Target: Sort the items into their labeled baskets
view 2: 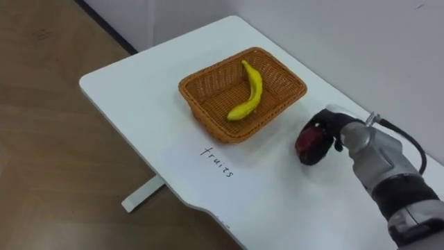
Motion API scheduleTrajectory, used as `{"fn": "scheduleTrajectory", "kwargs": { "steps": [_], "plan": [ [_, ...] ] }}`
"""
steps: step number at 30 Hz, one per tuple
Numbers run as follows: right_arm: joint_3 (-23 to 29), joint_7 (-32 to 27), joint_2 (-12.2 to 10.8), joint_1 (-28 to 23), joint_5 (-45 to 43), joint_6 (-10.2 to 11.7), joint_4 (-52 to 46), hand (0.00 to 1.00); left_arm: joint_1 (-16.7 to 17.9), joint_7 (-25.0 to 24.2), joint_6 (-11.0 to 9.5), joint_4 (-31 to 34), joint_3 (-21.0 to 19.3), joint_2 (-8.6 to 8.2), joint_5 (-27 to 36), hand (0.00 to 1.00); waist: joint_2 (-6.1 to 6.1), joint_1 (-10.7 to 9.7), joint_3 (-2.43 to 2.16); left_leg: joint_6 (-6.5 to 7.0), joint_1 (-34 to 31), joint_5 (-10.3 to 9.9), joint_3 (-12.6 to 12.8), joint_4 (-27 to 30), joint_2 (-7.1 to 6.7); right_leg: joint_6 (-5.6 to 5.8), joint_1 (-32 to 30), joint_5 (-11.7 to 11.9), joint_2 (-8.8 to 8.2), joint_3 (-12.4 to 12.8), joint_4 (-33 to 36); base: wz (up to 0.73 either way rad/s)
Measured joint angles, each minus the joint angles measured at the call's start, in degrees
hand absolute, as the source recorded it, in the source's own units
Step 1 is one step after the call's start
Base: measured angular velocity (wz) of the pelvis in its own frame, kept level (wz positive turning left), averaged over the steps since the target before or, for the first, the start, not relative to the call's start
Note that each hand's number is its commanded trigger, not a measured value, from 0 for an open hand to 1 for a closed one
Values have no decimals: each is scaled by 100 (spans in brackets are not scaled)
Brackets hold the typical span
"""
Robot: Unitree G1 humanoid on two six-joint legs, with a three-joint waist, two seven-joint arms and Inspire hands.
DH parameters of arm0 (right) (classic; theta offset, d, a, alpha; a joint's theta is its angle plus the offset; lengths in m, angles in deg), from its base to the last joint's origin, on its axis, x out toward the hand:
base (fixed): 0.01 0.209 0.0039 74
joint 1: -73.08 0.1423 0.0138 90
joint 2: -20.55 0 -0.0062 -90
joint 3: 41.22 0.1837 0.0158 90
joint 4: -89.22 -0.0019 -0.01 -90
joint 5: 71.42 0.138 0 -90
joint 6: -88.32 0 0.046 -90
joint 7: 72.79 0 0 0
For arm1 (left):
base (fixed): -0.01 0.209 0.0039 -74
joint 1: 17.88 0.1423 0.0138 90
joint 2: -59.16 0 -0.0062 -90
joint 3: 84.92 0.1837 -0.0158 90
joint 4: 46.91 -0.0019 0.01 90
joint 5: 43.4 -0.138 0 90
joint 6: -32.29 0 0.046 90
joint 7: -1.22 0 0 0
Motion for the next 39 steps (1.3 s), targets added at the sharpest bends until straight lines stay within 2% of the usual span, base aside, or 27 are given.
{"fn": "scheduleTrajectory", "kwargs": {
  "steps": [3,6,7,8,10,15,17,20,27,33,36,39],
  "plan": [
    [184,6,7,-24,-33,-74,-154,100,25,-62,5,1,-194,-57,-111,0,9,-129,-16,1,60,0,3,-46,0,3,49,-2,7,104,-1,-1],
    [561,8,6,-123,-35,-79,-588,100,73,-78,32,16,-298,-216,-87,0,81,-372,-41,6,127,2,18,-66,-10,4,78,-2,9,282,1,-4],
    [606,7,7,-127,-37,-81,-758,100,105,-77,43,46,-300,-258,-89,0,125,-442,-58,10,168,4,39,-97,-9,4,102,-2,8,361,1,-12],
    [621,7,30,-122,-38,-79,-934,100,91,-75,40,56,-336,-273,-96,0,116,-517,-88,12,233,6,78,-134,-4,23,129,-14,0,389,10,-20],
    [620,9,47,-119,-37,-74,-1139,100,78,-62,0,5,-404,-276,-96,0,154,-523,-106,13,358,8,141,-225,7,43,189,-27,-9,423,15,-20],
    [621,113,302,-119,-48,-186,-1548,100,78,-70,-8,-111,-423,-325,-171,0,177,-671,-104,28,602,22,134,-352,0,48,372,-30,-17,472,13,-1],
    [676,121,323,-119,-47,-189,-1670,100,81,-68,21,-157,-542,-344,-172,0,143,-688,-123,30,623,24,133,-371,2,56,385,-34,-17,463,11,0],
    [830,121,325,-99,-46,-195,-1821,100,88,-66,43,-169,-624,-374,-169,0,134,-688,-121,31,642,24,122,-372,-3,58,408,-36,-21,460,11,2],
    [832,122,325,-81,-151,-200,-2305,100,112,-29,42,-165,-651,-378,-207,0,68,-666,-105,28,604,29,102,-384,-9,70,366,-43,-22,457,11,0],
    [832,153,325,-51,-199,-220,-2377,100,132,-92,33,-167,-742,-374,-204,0,21,-535,-109,34,657,24,28,-385,-20,70,455,-43,-25,364,6,8],
    [832,225,324,-51,-206,-226,-2377,100,143,-181,26,-168,-746,-373,-208,0,-1,-488,-96,34,663,25,-33,-383,-29,70,483,-43,-23,343,11,13],
    [817,274,320,-51,-273,-292,-2402,100,194,-245,29,-166,-741,-367,-197,0,-12,-394,-43,34,673,24,-161,-366,-68,99,541,-61,-35,209,2,19]
  ]
}}
